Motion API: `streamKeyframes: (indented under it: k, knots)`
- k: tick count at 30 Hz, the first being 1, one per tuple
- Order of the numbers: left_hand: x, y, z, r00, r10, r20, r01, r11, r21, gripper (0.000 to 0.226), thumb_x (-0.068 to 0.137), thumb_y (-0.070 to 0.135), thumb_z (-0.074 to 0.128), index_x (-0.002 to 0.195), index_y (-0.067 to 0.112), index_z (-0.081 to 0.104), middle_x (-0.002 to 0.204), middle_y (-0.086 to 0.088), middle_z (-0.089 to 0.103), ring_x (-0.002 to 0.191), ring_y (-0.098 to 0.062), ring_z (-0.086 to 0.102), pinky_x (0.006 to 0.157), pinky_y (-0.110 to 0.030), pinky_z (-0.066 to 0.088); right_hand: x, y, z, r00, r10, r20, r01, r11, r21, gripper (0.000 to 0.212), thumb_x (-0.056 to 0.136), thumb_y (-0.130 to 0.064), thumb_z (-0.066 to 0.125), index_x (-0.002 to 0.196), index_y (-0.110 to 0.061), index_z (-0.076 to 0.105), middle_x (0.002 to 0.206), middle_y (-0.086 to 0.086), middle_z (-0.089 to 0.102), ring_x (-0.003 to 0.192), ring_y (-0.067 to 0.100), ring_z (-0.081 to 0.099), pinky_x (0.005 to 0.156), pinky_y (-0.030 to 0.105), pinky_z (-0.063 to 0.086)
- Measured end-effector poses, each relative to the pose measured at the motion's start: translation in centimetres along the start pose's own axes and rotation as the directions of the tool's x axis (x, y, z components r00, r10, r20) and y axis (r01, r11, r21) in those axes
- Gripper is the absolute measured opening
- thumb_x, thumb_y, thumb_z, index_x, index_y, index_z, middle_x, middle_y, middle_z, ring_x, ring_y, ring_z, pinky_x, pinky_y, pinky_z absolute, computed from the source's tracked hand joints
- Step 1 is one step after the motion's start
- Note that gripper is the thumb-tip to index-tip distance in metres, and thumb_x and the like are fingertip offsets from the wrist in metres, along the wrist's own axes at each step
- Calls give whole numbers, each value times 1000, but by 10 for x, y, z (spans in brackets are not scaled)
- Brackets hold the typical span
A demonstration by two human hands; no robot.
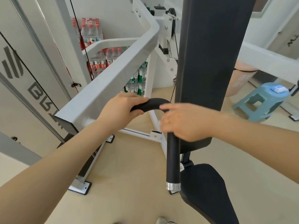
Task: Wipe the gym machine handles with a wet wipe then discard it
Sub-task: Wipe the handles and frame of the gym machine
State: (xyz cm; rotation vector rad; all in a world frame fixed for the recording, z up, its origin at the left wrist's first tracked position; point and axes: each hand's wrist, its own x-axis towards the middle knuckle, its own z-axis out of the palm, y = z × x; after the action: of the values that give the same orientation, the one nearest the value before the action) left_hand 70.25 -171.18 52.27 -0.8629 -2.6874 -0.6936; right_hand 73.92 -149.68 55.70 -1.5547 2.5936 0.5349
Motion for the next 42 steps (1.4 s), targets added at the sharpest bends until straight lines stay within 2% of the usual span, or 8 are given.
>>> streamKeyframes:
  k: [4,7,9,12,17,23,31,42]
  knots:
    - [-2,1,0,1000,10,7,-10,1000,10,40,82,12,67,121,19,61,110,-9,65,99,-34,55,79,-40,45,-9,-12,15,997,-50,-55,50,999,-5,37,79,-3,64,114,-17,61,124,0,61,125,18,48,111,30,30]
    - [-1,6,1,1000,12,13,-12,999,38,40,82,9,66,122,15,61,114,-10,63,103,-34,55,82,-45,48,-30,-22,16,948,157,-277,-32,912,409,30,75,-10,69,102,-23,67,110,2,68,107,19,62,96,33,48]
    - [-2,11,4,999,54,-9,-53,996,70,40,80,11,63,120,12,62,114,-11,63,101,-36,57,82,-48,50,-32,5,17,685,688,-239,-242,524,817,22,87,-24,60,108,-26,66,116,-1,65,108,10,57,103,26,39]
    - [-5,28,11,991,134,2,-134,990,37,41,82,24,53,119,10,61,114,-11,62,100,-32,60,85,-41,50,-25,39,32,341,939,51,-461,120,879,27,90,-14,57,117,-16,62,110,-2,61,101,12,57,81,18,46]
    - [-9,54,23,987,150,60,-149,989,-15,53,81,45,48,123,14,60,126,-11,57,112,-28,57,91,-38,47,10,41,53,704,533,469,-35,-634,773,27,94,-8,49,118,0,58,108,12,64,105,24,62,84,30,53]
    - [-20,63,36,992,50,115,-51,999,3,76,71,62,51,128,13,54,144,-9,41,127,-29,46,98,-40,38,-4,29,70,900,283,332,-61,-671,739,31,98,-12,41,124,-7,56,109,9,65,106,24,60,95,37,48]
    - [-29,82,40,986,-131,104,137,989,-52,78,70,52,53,140,23,36,148,16,8,137,0,-1,107,-12,-4,-6,22,78,935,273,227,18,-675,738,30,97,-8,39,122,-8,57,103,5,67,94,16,65,82,29,55]
    - [-73,107,43,977,-200,79,204,978,-47,47,94,27,47,140,22,39,152,3,26,139,-14,25,102,-16,16,-19,-72,100,938,263,225,61,-766,640,27,96,-2,39,102,-13,62,88,0,70,89,14,64,98,35,42]
